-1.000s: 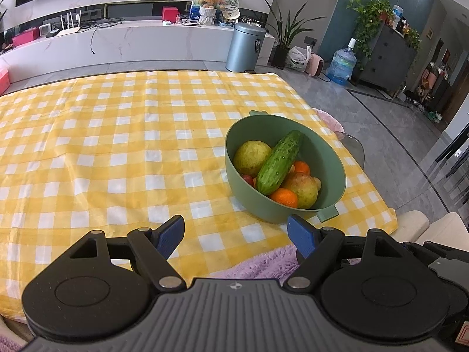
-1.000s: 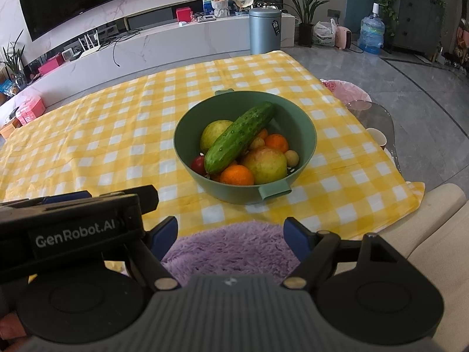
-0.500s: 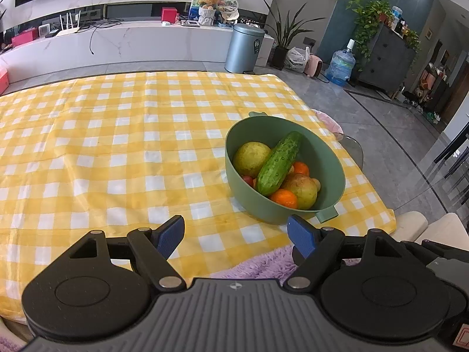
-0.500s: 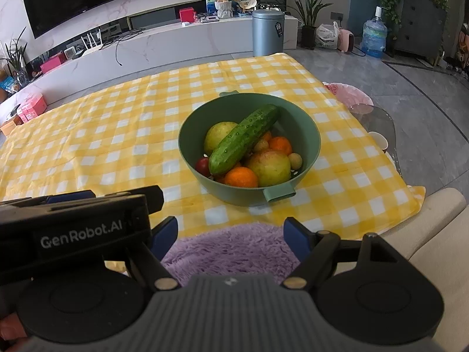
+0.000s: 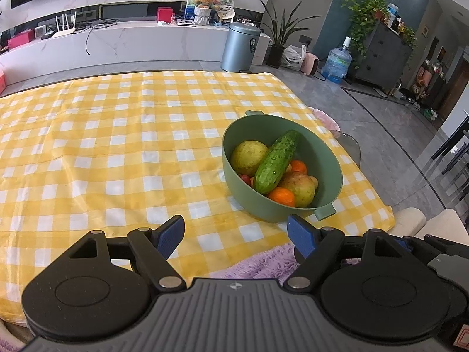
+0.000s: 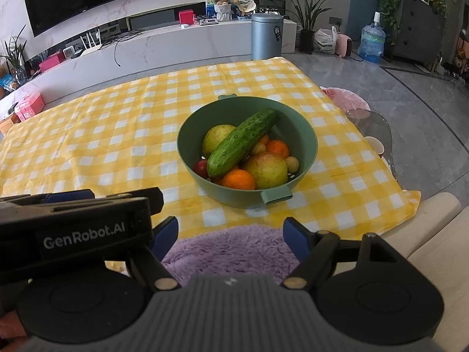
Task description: Organize fruits
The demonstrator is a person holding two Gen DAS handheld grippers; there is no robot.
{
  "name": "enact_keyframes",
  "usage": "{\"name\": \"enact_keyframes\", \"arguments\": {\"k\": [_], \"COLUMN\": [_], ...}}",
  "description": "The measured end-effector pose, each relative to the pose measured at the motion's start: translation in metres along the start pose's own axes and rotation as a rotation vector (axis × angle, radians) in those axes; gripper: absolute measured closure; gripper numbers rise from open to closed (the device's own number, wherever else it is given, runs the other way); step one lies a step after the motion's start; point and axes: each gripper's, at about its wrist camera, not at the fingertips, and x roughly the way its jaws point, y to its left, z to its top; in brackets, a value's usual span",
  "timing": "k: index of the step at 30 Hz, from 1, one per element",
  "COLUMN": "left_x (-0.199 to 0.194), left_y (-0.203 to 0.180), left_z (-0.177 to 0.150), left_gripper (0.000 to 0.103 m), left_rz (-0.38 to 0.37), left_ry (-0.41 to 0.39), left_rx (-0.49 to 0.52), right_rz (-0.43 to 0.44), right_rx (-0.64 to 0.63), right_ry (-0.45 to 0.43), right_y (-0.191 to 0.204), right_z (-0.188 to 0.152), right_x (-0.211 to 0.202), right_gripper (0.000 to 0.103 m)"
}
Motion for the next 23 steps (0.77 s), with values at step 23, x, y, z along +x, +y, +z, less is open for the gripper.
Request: {"name": "enact_keyframes", "arguments": {"k": [23], "left_x": [0.0001], "left_y": [0.0009], "left_z": [-0.0008], "left_gripper": [0.01], "left_rz": [0.001], "left_ry": [0.0], "left_rx": [0.001], "right_rz": [-0.014], "right_rx": [-0.011], "right_ry": [-0.004], "right_y": [0.0028], "right_z": [-0.0007], "right_x": [-0.0004], "right_gripper": [0.028]}}
